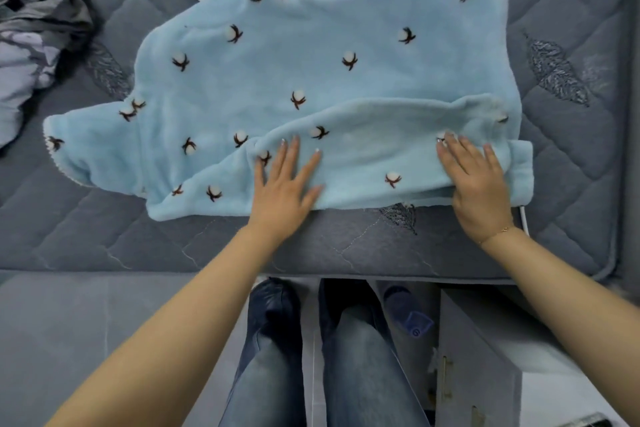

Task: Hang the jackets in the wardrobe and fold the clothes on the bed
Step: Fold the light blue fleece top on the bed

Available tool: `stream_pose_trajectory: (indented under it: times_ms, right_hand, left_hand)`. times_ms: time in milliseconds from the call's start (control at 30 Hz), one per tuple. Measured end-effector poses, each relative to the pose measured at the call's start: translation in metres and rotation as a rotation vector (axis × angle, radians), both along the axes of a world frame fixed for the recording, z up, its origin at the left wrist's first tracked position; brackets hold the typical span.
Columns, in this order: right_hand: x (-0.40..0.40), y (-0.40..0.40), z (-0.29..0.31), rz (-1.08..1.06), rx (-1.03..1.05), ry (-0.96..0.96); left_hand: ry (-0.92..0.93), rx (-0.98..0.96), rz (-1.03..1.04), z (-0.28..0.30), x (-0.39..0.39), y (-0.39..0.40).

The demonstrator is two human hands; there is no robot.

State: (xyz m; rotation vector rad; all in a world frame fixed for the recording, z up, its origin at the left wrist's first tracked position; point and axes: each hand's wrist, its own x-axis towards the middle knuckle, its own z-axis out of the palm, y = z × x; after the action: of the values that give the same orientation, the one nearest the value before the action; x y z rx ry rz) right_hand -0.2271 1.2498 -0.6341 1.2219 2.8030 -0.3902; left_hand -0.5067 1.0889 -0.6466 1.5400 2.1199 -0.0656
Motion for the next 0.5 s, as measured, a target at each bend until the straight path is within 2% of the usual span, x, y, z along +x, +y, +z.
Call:
stream_pose_trajectory:
  times_ms: [67,200,267,333,433,500]
  right_hand:
    - [0.004,-0.009,-0.002,0.036,0.023,-0.018]
    - [0.007,-0.03,-0.014,0.131,-0.206,-0.267]
    - [0.007,-0.031,-0.018,0.11,-0.252,-0.312]
    - [0.003,-0.029,-0.013,0.072,-0.271,-0.232]
    - [-0.019,-0.03,-0.011,0.149,-0.22,-0.054]
    - [-0.04,-0.025,-0.02,0.194,-0.175,-0.062]
  left_hand:
    - [0.113,-0.096,-0.034,-0.027,-0.03,0.008]
    - [0.161,-0.032,-0.157,-0.047,-0.07,0.019]
    - [0.154,-0.062,-0.212,-0.045,-0.076,0.022]
    - [0.154,-0.063,-0.221,-0.04,-0.076,0.024]
    - [0.181,0.085,-0.23,-0.028,-0.058,0.024]
    - [0.158,0.182,-0.21,-0.026,-0.041,0.023]
